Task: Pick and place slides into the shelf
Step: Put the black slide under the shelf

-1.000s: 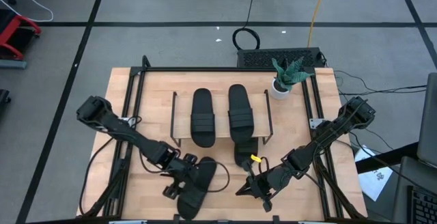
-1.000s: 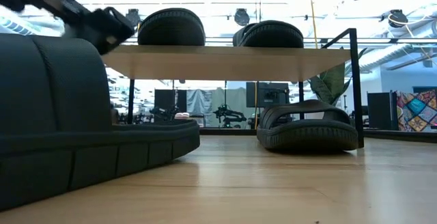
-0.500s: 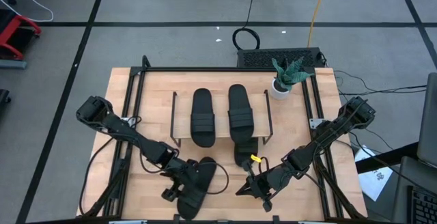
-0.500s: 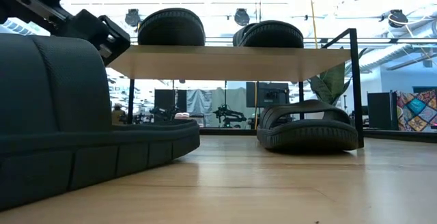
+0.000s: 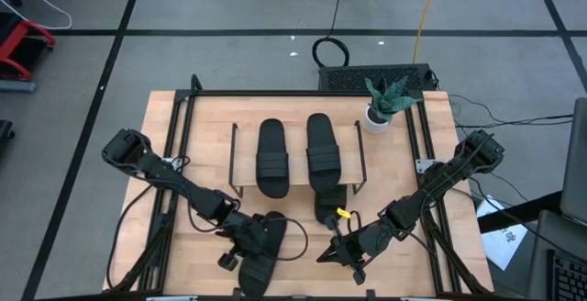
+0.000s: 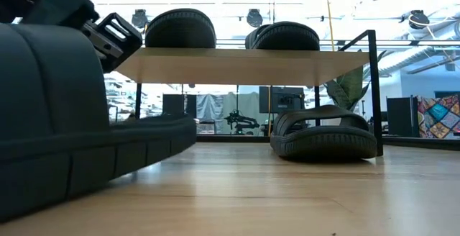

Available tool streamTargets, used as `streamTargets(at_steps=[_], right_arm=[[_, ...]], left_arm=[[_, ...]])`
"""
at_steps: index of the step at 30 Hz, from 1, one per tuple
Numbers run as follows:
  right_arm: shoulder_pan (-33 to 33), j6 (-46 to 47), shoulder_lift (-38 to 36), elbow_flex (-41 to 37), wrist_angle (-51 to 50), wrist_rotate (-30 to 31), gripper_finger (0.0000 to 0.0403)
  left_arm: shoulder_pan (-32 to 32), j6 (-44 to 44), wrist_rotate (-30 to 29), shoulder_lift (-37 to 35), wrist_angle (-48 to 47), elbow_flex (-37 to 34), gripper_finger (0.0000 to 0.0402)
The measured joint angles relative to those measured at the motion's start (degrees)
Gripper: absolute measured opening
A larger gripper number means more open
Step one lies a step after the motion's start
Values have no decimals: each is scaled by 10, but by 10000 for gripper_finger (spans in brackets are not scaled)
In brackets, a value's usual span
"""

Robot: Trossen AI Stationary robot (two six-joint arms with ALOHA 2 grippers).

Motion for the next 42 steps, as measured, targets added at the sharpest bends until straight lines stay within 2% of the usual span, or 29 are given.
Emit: streamTargets(at_steps=[3,12,19,26,31,37,42], right_arm=[[0,0,0,0,0,0,0],[0,-10,0,0,0,0,0],[0,-14,0,0,11,0,0],[0,-27,0,0,15,0,0],[3,-55,0,0,20,0,0],[18,-97,0,0,76,1,0],[36,-138,0,0,135,1,0]], left_arm=[[-6,3,-1,-1,2,0,11],[-41,4,-22,-13,21,0,4],[-78,-3,-32,-59,52,-1,2],[-123,-7,-100,-105,87,-1,2],[-165,22,-202,-128,146,0,2],[-231,121,-437,-144,206,0,1],[-271,203,-574,-143,273,0,1]])
